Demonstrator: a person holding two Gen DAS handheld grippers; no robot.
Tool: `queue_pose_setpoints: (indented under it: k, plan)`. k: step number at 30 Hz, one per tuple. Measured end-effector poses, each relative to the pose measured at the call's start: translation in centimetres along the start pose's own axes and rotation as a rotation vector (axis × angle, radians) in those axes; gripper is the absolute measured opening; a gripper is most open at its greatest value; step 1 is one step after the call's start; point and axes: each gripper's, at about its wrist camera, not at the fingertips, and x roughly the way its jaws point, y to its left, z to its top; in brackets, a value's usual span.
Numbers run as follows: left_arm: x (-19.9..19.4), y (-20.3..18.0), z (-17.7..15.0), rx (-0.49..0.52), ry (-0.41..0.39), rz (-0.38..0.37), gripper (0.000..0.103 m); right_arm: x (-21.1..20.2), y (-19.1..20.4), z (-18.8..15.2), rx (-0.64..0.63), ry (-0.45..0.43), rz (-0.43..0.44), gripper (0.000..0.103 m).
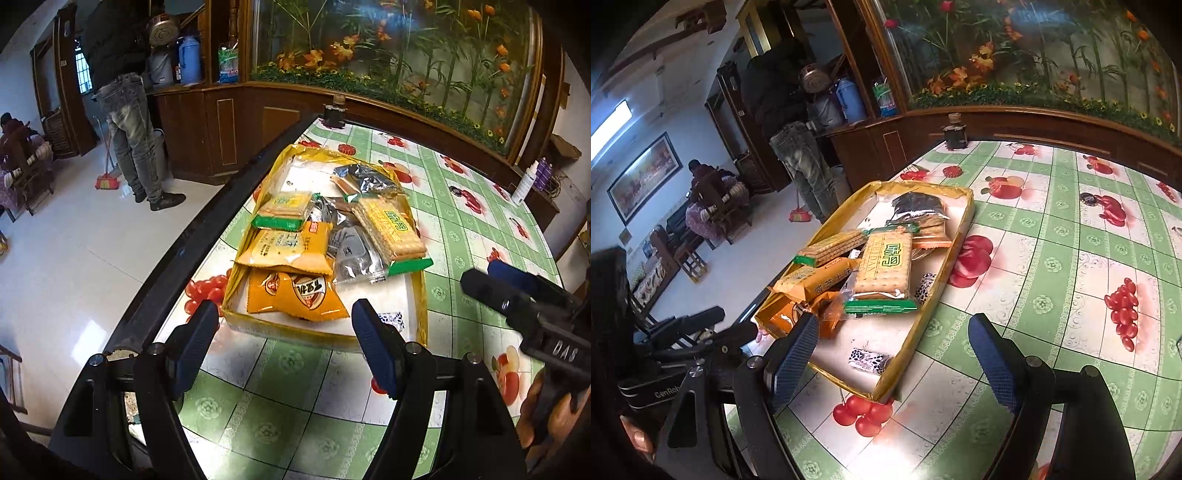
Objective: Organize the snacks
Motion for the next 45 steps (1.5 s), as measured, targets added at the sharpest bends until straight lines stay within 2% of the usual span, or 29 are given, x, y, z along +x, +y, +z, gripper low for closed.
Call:
queue_pose_setpoints:
  k: [10, 22, 38, 45]
  plan:
    - [-0.4, -1.6, -0.4, 0.051, -0.019, 0.055, 0.075, 1.5, 0.5, -0.4, -0.055, 0.065, -0.003, 0.084]
    - [0.7, -0.7, 0.4, 0.032, -0.009, 0.105, 0.075, 3.0, 1.6, 1.7, -0.088, 0.064, -0.011, 0.085]
    - [0.8, -0.7, 1.2, 0.056, -0.060, 0.124, 0.075, 5.0, 2.2, 2.8, -0.098, 0.089, -0.003, 0.085]
    - [1.2, 0.0, 1.2, 0.034, -0.044, 0.132, 0.075, 5.2, 1.4, 3.1, -0.112, 0.100, 0.005, 0.085]
